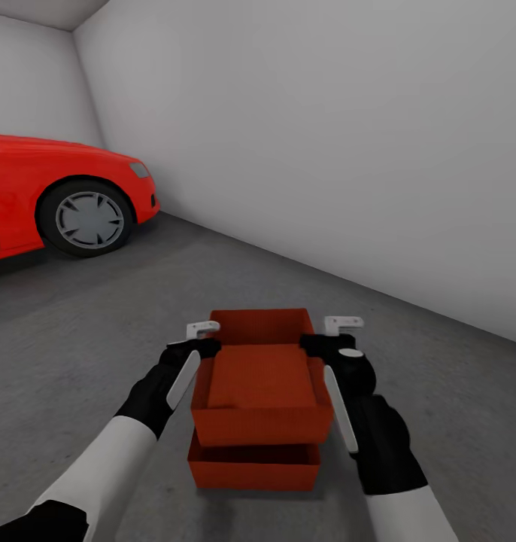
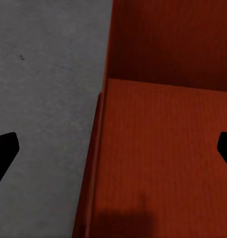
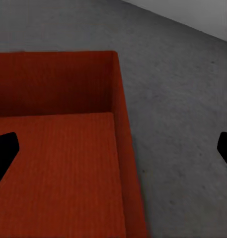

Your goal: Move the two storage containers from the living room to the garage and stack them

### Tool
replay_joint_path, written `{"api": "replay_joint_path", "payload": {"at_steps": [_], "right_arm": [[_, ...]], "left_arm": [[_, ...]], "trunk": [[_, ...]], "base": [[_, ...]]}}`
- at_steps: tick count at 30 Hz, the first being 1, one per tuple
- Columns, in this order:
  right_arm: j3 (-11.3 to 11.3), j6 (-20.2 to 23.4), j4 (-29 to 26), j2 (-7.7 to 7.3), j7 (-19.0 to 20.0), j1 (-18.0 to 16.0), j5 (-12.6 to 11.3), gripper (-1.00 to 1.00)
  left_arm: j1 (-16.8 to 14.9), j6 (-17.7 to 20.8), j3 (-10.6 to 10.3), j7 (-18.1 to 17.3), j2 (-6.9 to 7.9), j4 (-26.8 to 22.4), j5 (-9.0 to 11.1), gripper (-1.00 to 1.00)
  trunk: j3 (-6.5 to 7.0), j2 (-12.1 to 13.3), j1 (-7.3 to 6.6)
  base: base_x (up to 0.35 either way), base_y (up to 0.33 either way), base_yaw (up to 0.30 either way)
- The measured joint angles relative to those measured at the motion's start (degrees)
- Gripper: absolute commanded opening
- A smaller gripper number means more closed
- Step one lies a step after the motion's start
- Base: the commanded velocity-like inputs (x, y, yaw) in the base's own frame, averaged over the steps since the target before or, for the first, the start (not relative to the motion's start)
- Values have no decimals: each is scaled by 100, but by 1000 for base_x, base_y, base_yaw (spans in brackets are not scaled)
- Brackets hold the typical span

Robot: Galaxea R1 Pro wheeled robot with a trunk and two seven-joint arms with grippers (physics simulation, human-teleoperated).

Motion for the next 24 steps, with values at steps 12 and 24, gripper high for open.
{"api": "replay_joint_path", "payload": {"at_steps": [12,24], "right_arm": [[-28,-58,-728,-374,10,227,22,100],[-1501,-69,-753,-461,912,245,36,100]], "left_arm": [[0,-3,24,14,126,-44,7,100],[75,13,946,17,413,-537,18,100]], "trunk": [[0,0,0],[0,0,0]], "base": [[0,0,0],[0,0,0]]}}
